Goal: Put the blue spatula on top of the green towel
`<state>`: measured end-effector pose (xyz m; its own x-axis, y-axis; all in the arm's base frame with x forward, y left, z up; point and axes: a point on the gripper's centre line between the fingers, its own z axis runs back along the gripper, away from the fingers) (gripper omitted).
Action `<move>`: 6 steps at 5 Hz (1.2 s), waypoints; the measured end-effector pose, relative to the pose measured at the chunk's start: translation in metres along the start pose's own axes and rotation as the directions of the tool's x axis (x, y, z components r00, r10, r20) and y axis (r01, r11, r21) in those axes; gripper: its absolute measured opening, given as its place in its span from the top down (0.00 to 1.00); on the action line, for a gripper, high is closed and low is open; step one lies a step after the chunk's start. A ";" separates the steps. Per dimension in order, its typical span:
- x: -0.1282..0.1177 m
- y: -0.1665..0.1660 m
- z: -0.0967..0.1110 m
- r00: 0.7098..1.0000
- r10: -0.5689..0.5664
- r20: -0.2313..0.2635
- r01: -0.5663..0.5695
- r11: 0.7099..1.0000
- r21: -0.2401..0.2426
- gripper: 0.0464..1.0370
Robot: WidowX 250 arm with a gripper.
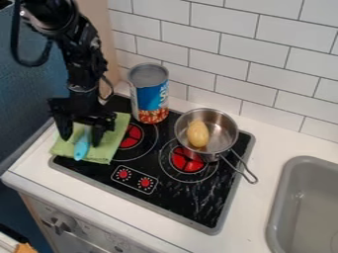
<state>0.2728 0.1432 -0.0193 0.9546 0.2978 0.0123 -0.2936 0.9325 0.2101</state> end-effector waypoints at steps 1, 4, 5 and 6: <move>0.006 0.000 0.033 0.998 -0.053 0.043 0.050 0.996 0.068 0.03; -0.014 -0.071 0.086 0.866 -0.491 0.090 0.480 0.869 0.121 0.04; -0.022 -0.105 0.110 0.813 -0.564 0.143 0.550 0.825 0.126 0.04; -0.027 -0.130 0.130 0.797 -0.575 0.185 0.574 0.816 0.065 0.04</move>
<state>0.2923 -0.0128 0.0805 0.9389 -0.3371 0.0699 0.3118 0.9188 0.2422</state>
